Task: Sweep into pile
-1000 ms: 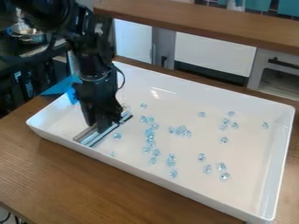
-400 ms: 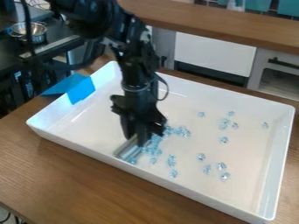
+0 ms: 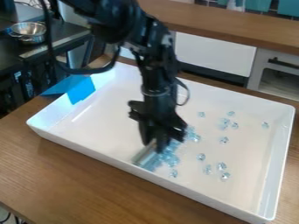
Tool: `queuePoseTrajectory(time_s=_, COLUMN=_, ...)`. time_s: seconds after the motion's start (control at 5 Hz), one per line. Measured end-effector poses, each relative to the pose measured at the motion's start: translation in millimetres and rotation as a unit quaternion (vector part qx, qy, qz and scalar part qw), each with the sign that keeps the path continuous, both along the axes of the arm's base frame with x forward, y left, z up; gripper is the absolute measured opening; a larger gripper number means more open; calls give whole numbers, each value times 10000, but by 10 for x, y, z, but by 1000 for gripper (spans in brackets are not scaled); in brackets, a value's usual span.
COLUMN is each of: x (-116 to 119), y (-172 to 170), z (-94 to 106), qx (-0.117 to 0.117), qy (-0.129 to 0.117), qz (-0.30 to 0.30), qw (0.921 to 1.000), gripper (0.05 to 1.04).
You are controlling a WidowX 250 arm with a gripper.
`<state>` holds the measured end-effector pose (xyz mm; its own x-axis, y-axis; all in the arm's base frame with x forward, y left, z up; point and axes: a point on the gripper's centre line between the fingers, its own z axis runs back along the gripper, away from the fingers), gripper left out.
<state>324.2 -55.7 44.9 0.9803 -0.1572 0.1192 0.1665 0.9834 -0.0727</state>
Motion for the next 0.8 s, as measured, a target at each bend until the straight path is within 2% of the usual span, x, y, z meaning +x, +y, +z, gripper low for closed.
queuePoseTrajectory(time_s=0.4, x=-12, y=-530, z=-3, qx=-479, qy=249, qz=110, qw=9985, gripper=325)
queuePoseTrajectory(time_s=0.6, x=-1, y=-795, z=-13, qx=-813, qy=285, qz=118, qw=9962, gripper=325)
queuePoseTrajectory(time_s=0.8, x=13, y=-1056, z=-17, qx=-920, qy=287, qz=-45, qw=9953, gripper=325)
